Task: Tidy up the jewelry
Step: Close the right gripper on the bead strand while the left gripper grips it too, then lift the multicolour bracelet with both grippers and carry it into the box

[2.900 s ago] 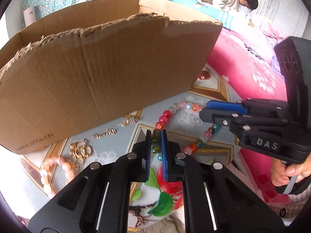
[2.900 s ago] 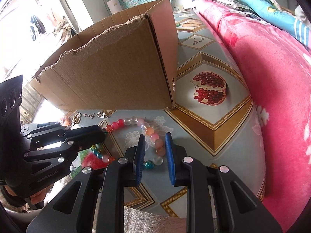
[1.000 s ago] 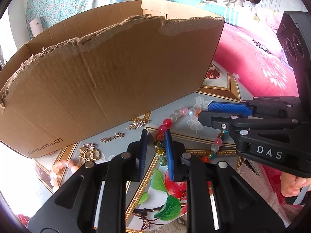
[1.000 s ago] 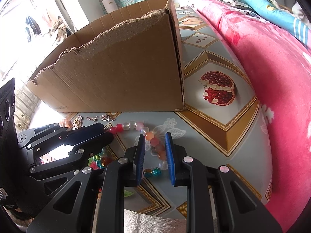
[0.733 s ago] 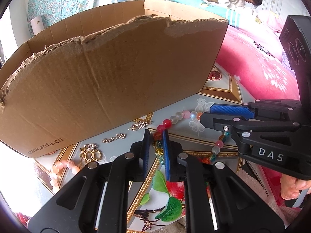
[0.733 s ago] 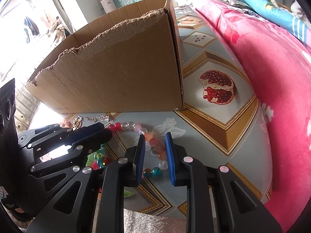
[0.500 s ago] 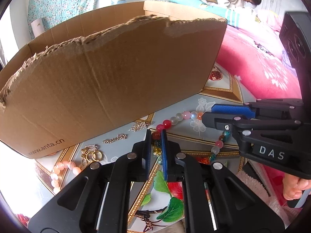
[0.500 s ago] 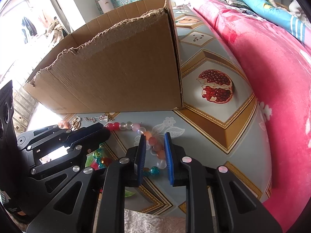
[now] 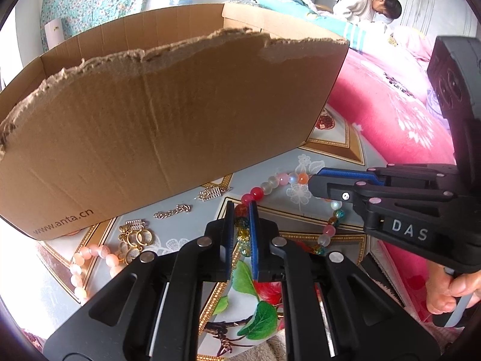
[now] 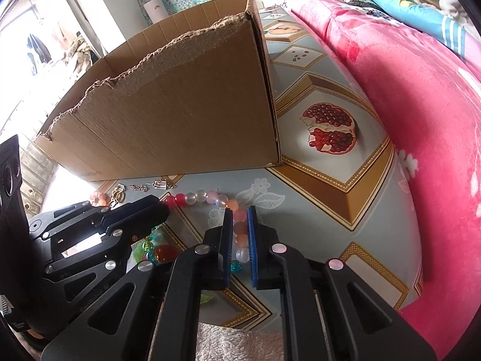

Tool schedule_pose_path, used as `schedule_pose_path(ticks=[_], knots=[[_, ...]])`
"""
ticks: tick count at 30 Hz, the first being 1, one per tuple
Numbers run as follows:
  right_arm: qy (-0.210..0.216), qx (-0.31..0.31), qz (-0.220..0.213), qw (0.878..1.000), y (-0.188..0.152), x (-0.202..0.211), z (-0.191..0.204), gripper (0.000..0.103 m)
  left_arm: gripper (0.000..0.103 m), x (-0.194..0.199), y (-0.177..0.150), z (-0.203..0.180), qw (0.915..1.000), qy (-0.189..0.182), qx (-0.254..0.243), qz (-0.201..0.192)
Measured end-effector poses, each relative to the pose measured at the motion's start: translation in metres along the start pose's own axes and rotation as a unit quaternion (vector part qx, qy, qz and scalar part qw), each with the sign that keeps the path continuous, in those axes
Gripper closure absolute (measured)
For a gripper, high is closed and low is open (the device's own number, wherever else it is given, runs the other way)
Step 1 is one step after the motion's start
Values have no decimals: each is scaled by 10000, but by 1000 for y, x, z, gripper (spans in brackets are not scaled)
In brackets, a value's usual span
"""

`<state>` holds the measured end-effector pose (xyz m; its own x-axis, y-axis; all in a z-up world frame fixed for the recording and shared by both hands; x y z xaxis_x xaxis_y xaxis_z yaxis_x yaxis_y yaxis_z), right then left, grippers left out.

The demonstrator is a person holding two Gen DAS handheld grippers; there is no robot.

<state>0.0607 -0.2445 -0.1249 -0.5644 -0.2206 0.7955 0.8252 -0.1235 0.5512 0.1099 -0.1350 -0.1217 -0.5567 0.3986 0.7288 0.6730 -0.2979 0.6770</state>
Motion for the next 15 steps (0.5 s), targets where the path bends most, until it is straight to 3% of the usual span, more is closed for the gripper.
schedule_pose_path(ticks=[15], knots=[[16,-120,-84,9999,2,11,1,93,95,21,9,-7,9996,-171,79,-205]])
Point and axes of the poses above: each gripper's, at about its wrist camera, not at the fingertips, and x roughly against the way its jaws point, z to its left, y to its top, the point moved 9 cm from there along -x, roughly the way its jaws point, and after that the axes turned 4 degrees about -z, right-handed, at the moved point
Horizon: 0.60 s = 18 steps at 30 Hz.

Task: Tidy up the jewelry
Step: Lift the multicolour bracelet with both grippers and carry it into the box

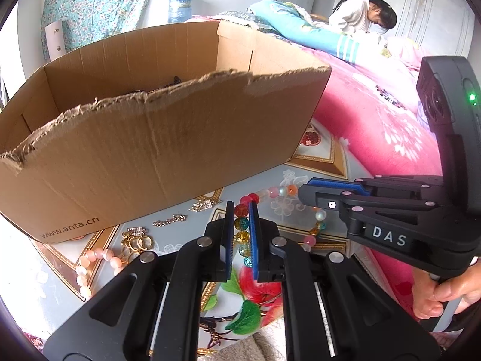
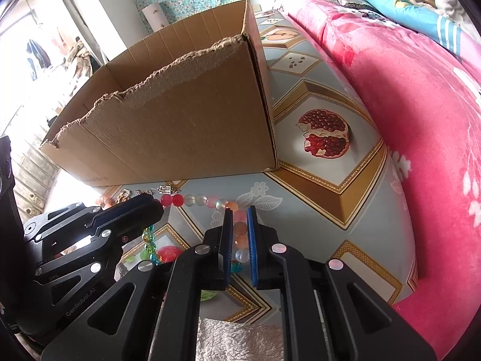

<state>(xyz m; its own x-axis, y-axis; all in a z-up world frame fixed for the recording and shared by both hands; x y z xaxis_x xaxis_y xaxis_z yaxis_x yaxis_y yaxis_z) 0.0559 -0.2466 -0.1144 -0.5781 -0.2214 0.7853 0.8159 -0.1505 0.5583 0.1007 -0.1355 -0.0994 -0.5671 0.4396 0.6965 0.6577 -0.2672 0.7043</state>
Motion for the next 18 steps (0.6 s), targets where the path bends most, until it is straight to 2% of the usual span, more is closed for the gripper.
schedule_pose_path(ticks=[12,18], knots=[[-38,-71,-138,9999,2,12,-4,93,95,15,8,-16,9997,-170,-68,-169],[-33,-5,-296,9996,3,23,0,93,95,30,12,-22,9993,-131,-183,-296]])
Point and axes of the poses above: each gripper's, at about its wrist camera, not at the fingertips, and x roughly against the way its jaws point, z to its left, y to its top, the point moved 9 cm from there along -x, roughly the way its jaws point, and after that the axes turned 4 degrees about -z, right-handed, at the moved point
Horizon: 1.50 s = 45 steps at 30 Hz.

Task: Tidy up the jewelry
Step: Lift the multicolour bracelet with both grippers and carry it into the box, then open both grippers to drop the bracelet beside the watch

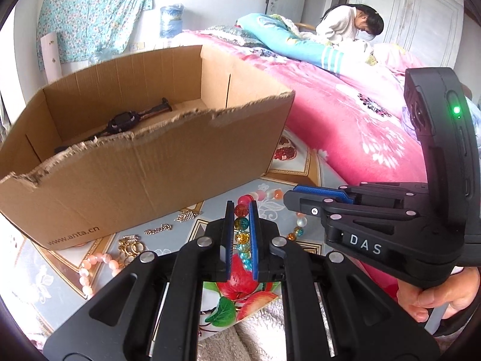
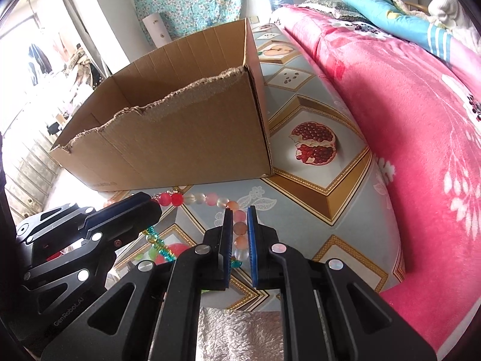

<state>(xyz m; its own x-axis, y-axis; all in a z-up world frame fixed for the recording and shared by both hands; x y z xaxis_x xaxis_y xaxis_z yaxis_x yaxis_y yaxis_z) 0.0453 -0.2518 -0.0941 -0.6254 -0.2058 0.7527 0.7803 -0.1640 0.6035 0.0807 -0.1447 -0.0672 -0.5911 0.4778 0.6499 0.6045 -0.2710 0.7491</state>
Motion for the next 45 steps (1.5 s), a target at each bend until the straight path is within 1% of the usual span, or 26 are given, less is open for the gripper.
schedule_pose_path(ticks=[4,8,11,15,18,22,25,28,30,33,36,38,41,43,45], knots=[[56,53,-189,9998,6,16,6,93,95,15,9,-3,9998,-18,59,-181],[47,127,-494,9987,16,38,12,93,95,33,18,-10,9992,-30,-17,-399],[17,199,-747,9970,24,55,19,93,95,51,30,-14,9980,-27,-107,-629],[55,307,-1050,9940,38,77,30,93,95,75,50,-14,9955,-117,-144,-927],[201,445,-1282,9905,53,91,43,93,95,94,71,-14,9925,-131,-268,-1188],[494,579,-1571,9846,85,105,63,93,95,116,103,-7,9886,-181,-284,-1470],[696,677,-1669,9812,111,106,77,93,95,127,129,3,9856,-89,-297,-1661],[842,850,-1682,9785,136,105,91,93,95,127,154,19,9851,-6,-215,-1705],[993,940,-1513,9790,153,93,99,93,95,123,166,31,9865,8,-87,-1633],[1158,1002,-1161,9814,171,70,106,93,95,107,177,57,9902,-38,215,-1378],[1226,1078,-736,9838,176,42,109,93,95,82,182,82,9934,-85,501,-1026],[1221,1155,-309,9853,176,14,107,93,95,61,180,96,9949,-115,649,-758],[1109,1253,305,9854,172,-23,101,93,95,23,169,114,9948,-235,956,-272],[957,1359,611,9842,168,-41,94,93,95,-6,157,124,9920,-367,1200,116],[714,1563,881,9812,164,-57,86,93,95,-33,145,132,9878,-446,1401,522]])
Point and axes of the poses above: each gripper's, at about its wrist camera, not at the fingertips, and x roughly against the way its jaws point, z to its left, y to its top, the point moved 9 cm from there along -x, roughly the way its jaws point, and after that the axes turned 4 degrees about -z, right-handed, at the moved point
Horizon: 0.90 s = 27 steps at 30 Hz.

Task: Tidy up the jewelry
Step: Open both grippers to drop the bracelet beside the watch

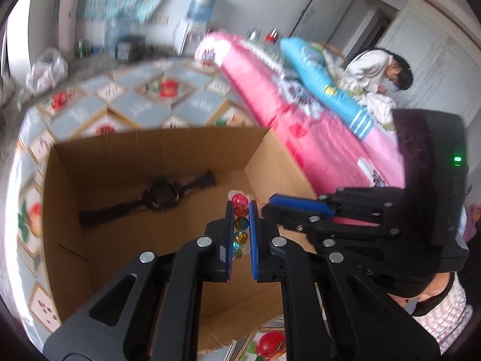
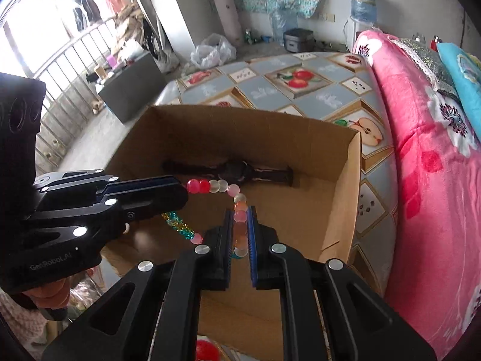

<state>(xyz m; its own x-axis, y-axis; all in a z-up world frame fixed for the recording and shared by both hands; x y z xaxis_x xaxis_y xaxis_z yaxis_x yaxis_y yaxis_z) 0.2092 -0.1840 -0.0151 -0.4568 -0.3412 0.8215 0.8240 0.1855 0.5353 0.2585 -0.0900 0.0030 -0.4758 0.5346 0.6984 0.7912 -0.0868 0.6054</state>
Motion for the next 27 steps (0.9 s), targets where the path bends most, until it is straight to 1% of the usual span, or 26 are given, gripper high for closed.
schedule_pose_path(ticks=[3,5,7,10,11,12,13,18,22,23,24,26,27], knots=[[-265,271,359,9986,-7,-13,-8,93,95,-29,-12,11,9989,-4,105,464],[-412,512,635,9958,-14,-23,-11,93,95,-46,-20,16,9969,9,142,772],[-644,734,820,9918,-17,-33,-15,93,95,-61,-24,17,9946,53,84,1034],[-832,1029,813,9879,-17,-38,-17,91,95,-75,-27,20,9916,169,67,1283],[-854,1083,756,9875,-15,-38,-18,87,94,-78,-27,20,9913,168,50,1307],[-867,1109,700,9876,-13,-37,-19,84,94,-78,-25,20,9914,189,40,1297],[-884,1116,604,9880,-11,-35,-19,83,94,-78,-23,19,9917,209,24,1266],[-738,787,250,9938,-1,-24,-27,82,94,-71,-8,16,9952,292,-4,930],[-558,391,3,9977,3,-7,-31,82,93,-54,5,6,9980,285,-147,552],[-534,345,-64,9980,4,-2,-31,79,90,-49,9,3,9984,294,-219,438],[-546,301,-165,9979,6,3,-30,72,87,-42,12,-1,9986,306,-304,300],[-557,208,-336,9977,8,13,-29,64,78,-29,16,-9,9986,293,-444,77],[-535,152,-414,9976,9,18,-28,61,77,-23,18,-12,9981,314,-524,-28]])
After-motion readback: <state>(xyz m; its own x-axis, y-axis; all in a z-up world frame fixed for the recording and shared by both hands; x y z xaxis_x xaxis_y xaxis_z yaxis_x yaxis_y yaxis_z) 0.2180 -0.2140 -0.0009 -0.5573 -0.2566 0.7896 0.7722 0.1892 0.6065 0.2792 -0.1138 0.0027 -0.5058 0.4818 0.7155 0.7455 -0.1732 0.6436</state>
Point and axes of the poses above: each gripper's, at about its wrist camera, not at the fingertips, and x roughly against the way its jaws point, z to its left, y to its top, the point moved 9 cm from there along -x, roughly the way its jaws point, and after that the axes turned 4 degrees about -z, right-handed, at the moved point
